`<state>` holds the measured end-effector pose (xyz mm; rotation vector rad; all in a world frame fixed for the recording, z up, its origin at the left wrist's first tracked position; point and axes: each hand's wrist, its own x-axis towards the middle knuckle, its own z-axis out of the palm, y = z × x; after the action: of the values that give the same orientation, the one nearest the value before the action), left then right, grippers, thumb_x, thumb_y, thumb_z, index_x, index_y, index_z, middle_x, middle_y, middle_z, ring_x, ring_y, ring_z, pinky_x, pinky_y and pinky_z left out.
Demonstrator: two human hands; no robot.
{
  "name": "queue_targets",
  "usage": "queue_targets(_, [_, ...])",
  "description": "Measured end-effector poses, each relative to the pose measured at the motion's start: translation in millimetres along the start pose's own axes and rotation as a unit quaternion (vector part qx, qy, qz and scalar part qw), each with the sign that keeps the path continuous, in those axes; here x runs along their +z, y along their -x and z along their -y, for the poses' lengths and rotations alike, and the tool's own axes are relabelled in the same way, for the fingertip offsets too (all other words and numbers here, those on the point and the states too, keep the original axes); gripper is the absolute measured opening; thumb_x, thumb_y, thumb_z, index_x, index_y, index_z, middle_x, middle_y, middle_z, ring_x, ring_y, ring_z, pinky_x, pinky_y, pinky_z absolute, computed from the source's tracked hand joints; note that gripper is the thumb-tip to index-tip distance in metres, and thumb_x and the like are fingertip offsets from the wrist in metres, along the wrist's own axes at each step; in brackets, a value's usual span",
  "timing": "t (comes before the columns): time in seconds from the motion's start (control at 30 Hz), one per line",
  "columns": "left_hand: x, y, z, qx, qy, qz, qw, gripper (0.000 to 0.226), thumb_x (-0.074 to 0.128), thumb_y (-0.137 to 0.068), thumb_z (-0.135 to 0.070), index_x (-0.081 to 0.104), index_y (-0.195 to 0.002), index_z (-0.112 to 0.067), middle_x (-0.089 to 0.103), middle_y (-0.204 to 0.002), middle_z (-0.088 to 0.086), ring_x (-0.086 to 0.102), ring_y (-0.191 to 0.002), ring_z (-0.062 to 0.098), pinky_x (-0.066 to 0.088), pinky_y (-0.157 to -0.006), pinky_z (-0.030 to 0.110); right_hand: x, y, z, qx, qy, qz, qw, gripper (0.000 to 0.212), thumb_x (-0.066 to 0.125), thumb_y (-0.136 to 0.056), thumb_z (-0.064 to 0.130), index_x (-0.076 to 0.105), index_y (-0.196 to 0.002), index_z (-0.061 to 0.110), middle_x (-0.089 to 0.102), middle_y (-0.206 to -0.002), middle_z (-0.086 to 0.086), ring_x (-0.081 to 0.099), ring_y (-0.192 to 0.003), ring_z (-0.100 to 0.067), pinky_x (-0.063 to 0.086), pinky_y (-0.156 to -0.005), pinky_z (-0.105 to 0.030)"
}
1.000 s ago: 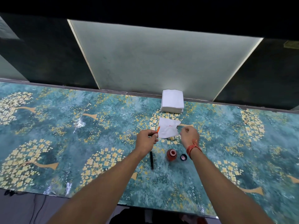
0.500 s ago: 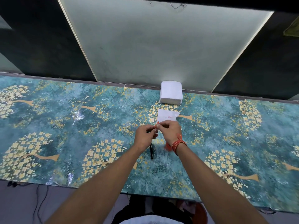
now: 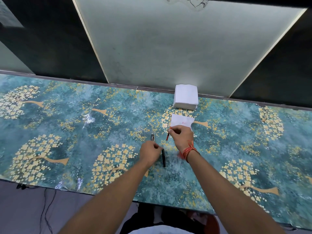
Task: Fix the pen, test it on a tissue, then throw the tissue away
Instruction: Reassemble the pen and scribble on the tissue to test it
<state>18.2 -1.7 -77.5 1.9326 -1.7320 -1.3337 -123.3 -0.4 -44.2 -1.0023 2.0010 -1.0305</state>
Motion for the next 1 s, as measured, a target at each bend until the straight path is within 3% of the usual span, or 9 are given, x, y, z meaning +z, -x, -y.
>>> queue_targets(0.07, [10, 6, -5, 0.000, -0.081, 0.018, 0.997, 0.040, 0.070, -0.083, -0.038, 0.055, -0.053, -0.014, 0.058, -0.052, 0.005, 0.060, -0.055, 0.026, 0.043, -0.052, 0.027, 2, 3, -2, -0.001, 0.005, 0.001, 1.000, 0.013, 0.073, -0.084, 0.020, 0.077, -0.089, 0.009, 0.074, -0.081, -0.005, 0.064, -0.071, -0.011, 0.051, -0.070, -0.024])
queue_targets(0.13, [20, 10, -9, 0.000, -0.126, 0.021, 0.992, 0.043, 0.069, -0.082, -0.042, 0.054, -0.056, -0.012, 0.054, -0.053, 0.009, 0.055, -0.051, 0.026, 0.033, -0.047, 0.028, 5, 5, -4, -0.002, 0.006, 0.007, 1.000, 0.012, 0.072, -0.084, 0.019, 0.076, -0.090, 0.009, 0.071, -0.077, -0.002, 0.066, -0.071, -0.015, 0.057, -0.073, -0.032])
queue_targets(0.23, [26, 11, -11, -0.014, -0.150, 0.011, 0.988, 0.030, 0.067, -0.084, -0.034, 0.056, -0.069, -0.010, 0.063, -0.071, 0.014, 0.063, -0.069, 0.033, 0.041, -0.055, 0.032, 7, 7, -7, 0.000, -0.002, 0.015, 1.000, 0.012, 0.072, -0.085, 0.018, 0.076, -0.091, 0.009, 0.070, -0.076, 0.000, 0.069, -0.076, -0.020, 0.060, -0.076, -0.042])
queue_targets(0.33, [24, 9, -13, -0.003, -0.127, 0.015, 0.992, 0.026, 0.063, -0.083, -0.024, 0.051, -0.065, -0.011, 0.055, -0.064, 0.008, 0.057, -0.067, 0.032, 0.040, -0.056, 0.032, 7, 9, -7, -0.004, -0.008, 0.015, 1.000, 0.008, 0.071, -0.085, 0.016, 0.075, -0.089, 0.011, 0.070, -0.076, 0.000, 0.070, -0.076, -0.020, 0.060, -0.076, -0.044])
queue_targets(0.43, [18, 7, -13, 0.036, -0.075, -0.012, 0.996, 0.013, 0.063, -0.085, -0.025, 0.064, -0.082, -0.012, 0.068, -0.079, 0.009, 0.063, -0.078, 0.029, 0.047, -0.065, 0.031, 6, 9, -4, -0.012, -0.025, 0.004, 1.000, 0.006, 0.067, -0.087, 0.015, 0.072, -0.085, 0.018, 0.072, -0.077, -0.002, 0.071, -0.078, -0.020, 0.060, -0.074, -0.045])
queue_targets(0.53, [9, 6, -14, 0.071, -0.025, -0.025, 0.997, 0.017, 0.064, -0.089, -0.024, 0.069, -0.098, -0.010, 0.073, -0.094, 0.006, 0.067, -0.084, 0.022, 0.054, -0.078, 0.032, 6, 5, 1, -0.025, -0.027, -0.008, 0.999, 0.007, 0.065, -0.088, 0.018, 0.070, -0.084, 0.022, 0.072, -0.080, -0.001, 0.071, -0.078, -0.018, 0.060, -0.072, -0.044])
queue_targets(0.6, [4, 6, -16, 0.090, -0.003, -0.027, 0.996, 0.019, 0.064, -0.090, -0.023, 0.069, -0.103, -0.010, 0.073, -0.099, 0.005, 0.068, -0.082, 0.018, 0.055, -0.079, 0.029, 6, 3, 4, -0.035, -0.026, -0.011, 0.999, 0.006, 0.065, -0.089, 0.020, 0.070, -0.086, 0.020, 0.072, -0.080, 0.000, 0.071, -0.077, -0.017, 0.061, -0.071, -0.043])
queue_targets(0.73, [-4, 6, -18, 0.120, 0.017, -0.041, 0.992, 0.022, 0.064, -0.091, -0.025, 0.068, -0.108, -0.011, 0.073, -0.100, 0.003, 0.066, -0.077, 0.012, 0.055, -0.077, 0.025, 9, 2, 10, -0.051, -0.012, -0.006, 0.999, 0.006, 0.066, -0.088, 0.019, 0.071, -0.089, 0.017, 0.072, -0.079, -0.001, 0.071, -0.075, -0.017, 0.061, -0.070, -0.043])
queue_targets(1.0, [-7, 7, -20, 0.140, 0.042, -0.054, 0.988, 0.018, 0.066, -0.090, -0.024, 0.070, -0.103, -0.013, 0.074, -0.090, 0.002, 0.069, -0.073, 0.012, 0.059, -0.076, 0.031, 7, 0, 10, -0.054, -0.010, -0.010, 0.998, 0.007, 0.067, -0.087, 0.021, 0.072, -0.088, 0.017, 0.072, -0.078, 0.000, 0.071, -0.075, -0.017, 0.061, -0.070, -0.044])
